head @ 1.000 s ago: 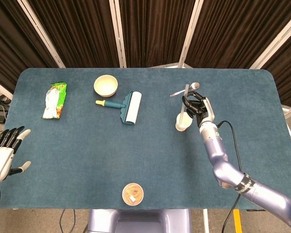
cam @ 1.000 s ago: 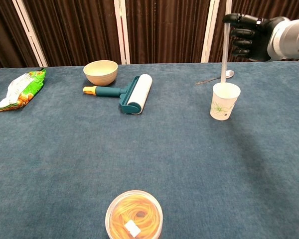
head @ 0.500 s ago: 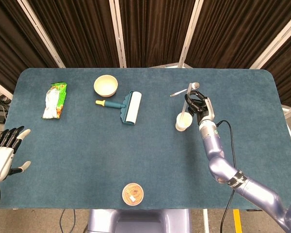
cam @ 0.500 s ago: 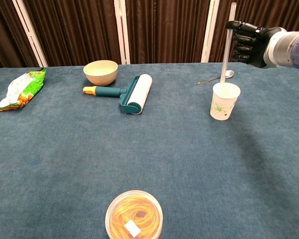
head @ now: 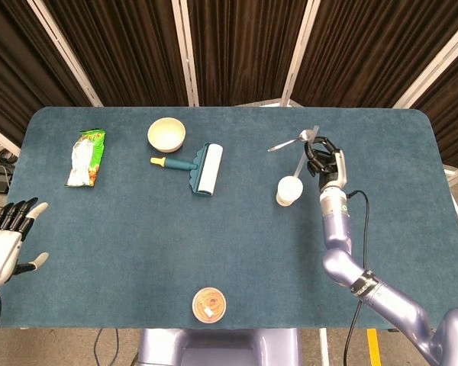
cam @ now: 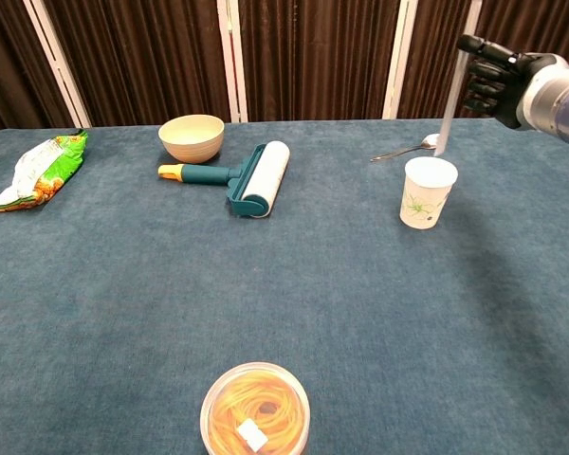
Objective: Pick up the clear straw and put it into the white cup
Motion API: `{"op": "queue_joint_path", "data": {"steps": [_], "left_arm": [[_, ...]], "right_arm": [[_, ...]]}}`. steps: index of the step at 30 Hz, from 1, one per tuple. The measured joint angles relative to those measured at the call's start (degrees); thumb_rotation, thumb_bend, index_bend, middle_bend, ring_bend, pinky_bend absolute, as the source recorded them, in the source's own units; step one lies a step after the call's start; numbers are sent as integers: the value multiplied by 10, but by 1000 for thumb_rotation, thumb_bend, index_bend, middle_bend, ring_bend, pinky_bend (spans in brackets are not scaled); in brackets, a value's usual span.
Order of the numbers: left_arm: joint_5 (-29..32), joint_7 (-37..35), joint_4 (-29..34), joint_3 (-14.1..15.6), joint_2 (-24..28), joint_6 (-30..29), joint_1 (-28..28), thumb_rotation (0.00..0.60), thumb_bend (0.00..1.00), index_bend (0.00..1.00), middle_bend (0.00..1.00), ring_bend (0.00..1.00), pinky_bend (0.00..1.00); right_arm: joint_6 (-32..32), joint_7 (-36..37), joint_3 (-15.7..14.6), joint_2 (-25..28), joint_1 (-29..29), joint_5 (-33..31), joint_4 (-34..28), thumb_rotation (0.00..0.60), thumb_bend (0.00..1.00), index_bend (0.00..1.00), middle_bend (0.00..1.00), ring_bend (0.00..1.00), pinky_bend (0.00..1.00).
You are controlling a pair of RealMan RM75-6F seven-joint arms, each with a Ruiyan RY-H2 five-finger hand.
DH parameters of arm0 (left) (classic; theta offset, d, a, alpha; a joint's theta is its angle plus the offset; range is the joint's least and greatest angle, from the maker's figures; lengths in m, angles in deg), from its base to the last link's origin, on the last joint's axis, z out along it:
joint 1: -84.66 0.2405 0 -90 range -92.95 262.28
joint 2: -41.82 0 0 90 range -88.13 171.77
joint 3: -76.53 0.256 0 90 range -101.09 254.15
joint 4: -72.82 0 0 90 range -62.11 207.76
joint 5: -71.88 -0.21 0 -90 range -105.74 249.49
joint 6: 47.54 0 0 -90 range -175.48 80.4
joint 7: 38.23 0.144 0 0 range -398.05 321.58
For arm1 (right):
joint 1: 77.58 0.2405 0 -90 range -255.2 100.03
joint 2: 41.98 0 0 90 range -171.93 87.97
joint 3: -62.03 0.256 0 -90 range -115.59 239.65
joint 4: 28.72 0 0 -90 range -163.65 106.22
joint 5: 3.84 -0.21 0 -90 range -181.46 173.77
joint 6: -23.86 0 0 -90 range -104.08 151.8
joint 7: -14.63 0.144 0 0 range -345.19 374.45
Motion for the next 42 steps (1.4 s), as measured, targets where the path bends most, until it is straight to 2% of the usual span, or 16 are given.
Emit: {"op": "queue_joint_path", "data": {"steps": [10, 17, 28, 37, 40, 42], "left_arm": [[1, 3, 2, 0, 0, 1, 0, 600, 235, 103, 0, 0, 0], [3, 4, 3, 0, 1, 2, 0, 600, 235, 103, 0, 0, 0], [2, 2, 4, 0, 2, 3, -1, 600, 237, 103, 0, 0, 0], [0, -1, 2, 1, 3, 3, -1, 600, 237, 103, 0, 0, 0], [-1, -3, 2, 1, 3, 2, -1, 600, 238, 105, 0, 0, 0], [-2, -4, 1, 1, 3, 2, -1, 600, 237, 106, 0, 0, 0]], "right_arm": [[-10, 15, -10, -24, -10, 30, 28, 600, 370, 589, 1000, 971, 920], [-24, 14, -20, -49, -9, 49, 43, 600, 281, 588, 1000, 972, 902], [-29, 27, -22, -62, -21, 67, 46, 600, 251, 588, 1000, 971, 902], [-59, 46, -19, -44, -54, 99, -4, 600, 250, 569, 1000, 972, 875], [-79, 49, -18, -22, -75, 118, -39, 600, 249, 523, 1000, 968, 842], [-90, 44, -20, 2, -92, 131, -64, 600, 246, 488, 991, 916, 777]]}}
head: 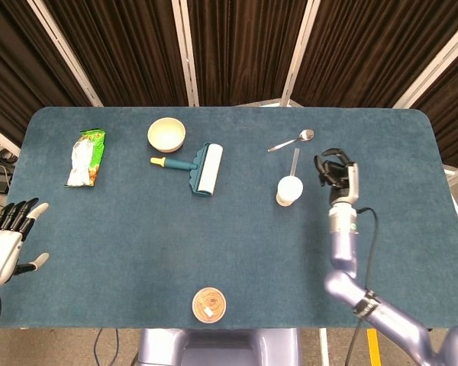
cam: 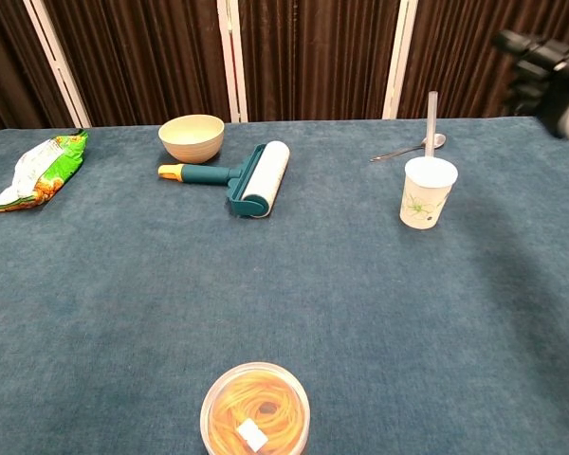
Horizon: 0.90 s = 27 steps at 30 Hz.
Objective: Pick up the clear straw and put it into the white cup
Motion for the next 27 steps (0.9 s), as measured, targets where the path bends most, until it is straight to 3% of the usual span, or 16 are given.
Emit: {"op": "queue_joint_path", "data": {"steps": [2, 4, 6, 8, 9, 16, 21, 27], "left_arm": [[-1, -1, -1, 1, 0, -1, 0, 600, 238, 107, 0, 0, 0], [-2, -2, -1, 1, 0, -1, 0, 600, 240, 107, 0, 0, 0], [-2, -1, -1, 1, 0, -1, 0, 600, 241, 107, 0, 0, 0], [-3, 0, -1, 1, 0, -1, 0, 600, 241, 107, 0, 0, 0], [-3, 1, -1, 1, -1, -2, 0, 600, 241, 108, 0, 0, 0], [-4, 5, -1, 1, -2, -4, 1, 600, 240, 107, 0, 0, 0], [-3, 5, 0, 1, -2, -4, 1, 600, 241, 107, 0, 0, 0], [-5, 1, -2, 2, -2, -5, 1, 600, 240, 107, 0, 0, 0]], "right_arm": [[-6, -9, -4, 26, -15, 12, -18, 600, 241, 445, 896, 780, 653], [-9, -25, -12, 63, -36, 26, -42, 600, 233, 352, 630, 520, 464], [-5, -38, -24, 106, -58, 39, -69, 600, 221, 226, 292, 195, 248], [8, -46, -37, 147, -77, 50, -95, 600, 211, 152, 92, 36, 96], [21, -50, -47, 175, -90, 58, -114, 600, 202, 118, 31, 3, 38], [63, -101, -128, 336, -172, 152, -207, 600, 42, 23, 0, 0, 0], [23, -148, -203, 378, -232, 243, -238, 600, 24, 11, 0, 0, 0], [-65, -253, -236, 376, -258, 293, -218, 600, 24, 8, 0, 0, 0]]}}
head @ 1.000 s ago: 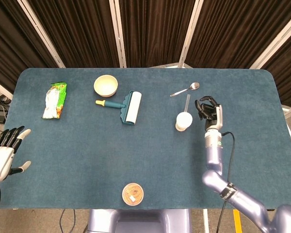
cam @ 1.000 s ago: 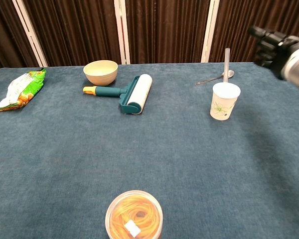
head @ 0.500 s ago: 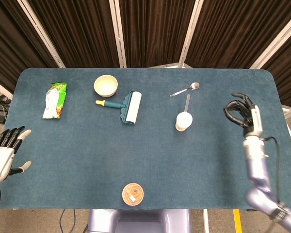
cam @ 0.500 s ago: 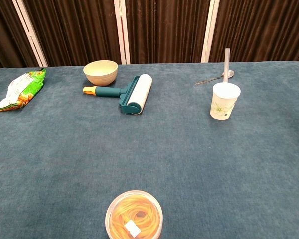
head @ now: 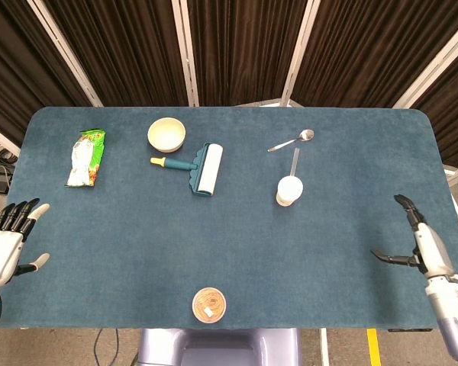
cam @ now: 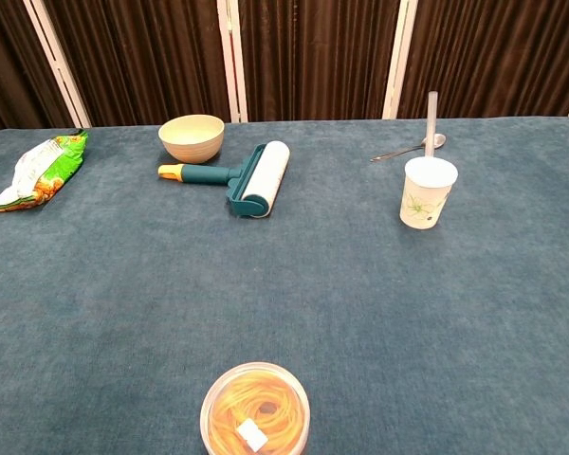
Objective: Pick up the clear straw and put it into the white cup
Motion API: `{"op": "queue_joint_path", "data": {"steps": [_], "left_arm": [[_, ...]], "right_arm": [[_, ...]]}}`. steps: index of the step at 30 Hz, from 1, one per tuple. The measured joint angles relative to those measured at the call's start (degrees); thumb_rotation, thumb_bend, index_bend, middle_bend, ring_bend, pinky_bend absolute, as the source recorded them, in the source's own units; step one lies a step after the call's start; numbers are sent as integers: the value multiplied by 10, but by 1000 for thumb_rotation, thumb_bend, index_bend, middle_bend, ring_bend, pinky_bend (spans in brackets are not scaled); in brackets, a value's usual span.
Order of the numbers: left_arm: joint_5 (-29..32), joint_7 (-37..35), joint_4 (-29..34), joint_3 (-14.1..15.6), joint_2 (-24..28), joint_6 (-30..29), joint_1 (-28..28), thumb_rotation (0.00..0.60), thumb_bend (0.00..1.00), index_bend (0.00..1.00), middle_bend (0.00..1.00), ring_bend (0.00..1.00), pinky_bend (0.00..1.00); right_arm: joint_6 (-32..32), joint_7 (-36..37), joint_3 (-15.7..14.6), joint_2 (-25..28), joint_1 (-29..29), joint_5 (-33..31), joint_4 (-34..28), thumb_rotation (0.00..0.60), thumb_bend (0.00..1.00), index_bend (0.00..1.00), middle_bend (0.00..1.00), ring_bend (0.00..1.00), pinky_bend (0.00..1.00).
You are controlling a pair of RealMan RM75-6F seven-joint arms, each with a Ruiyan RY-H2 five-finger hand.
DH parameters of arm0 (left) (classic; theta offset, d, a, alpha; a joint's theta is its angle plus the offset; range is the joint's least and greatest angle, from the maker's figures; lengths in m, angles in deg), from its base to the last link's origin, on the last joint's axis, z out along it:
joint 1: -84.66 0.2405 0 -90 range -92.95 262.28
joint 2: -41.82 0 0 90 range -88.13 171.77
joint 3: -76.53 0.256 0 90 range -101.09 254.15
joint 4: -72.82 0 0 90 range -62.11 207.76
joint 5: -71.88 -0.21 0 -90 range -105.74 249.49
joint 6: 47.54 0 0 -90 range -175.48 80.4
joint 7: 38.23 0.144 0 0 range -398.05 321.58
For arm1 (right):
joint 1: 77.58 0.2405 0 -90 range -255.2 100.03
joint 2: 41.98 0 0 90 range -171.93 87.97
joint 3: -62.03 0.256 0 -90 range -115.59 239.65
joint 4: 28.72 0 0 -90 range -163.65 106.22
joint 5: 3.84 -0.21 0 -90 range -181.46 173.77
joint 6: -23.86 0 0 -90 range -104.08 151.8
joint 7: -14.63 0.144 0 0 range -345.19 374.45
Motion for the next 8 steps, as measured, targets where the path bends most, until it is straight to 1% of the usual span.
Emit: {"op": "queue_joint_path", "data": {"steps": [4, 8], "left_arm": [[-2, -4, -1, 0, 0, 0, 0, 600, 241, 107, 0, 0, 0], [-3, -4, -1, 1, 1, 0, -1, 600, 240, 107, 0, 0, 0]], "right_arm": [[-39, -85, -11, -19, -5, 9, 24, 600, 26, 0, 0, 0, 0], [-74, -155, -16, -46, -5, 1, 49, 600, 32, 0, 0, 0, 0]]}}
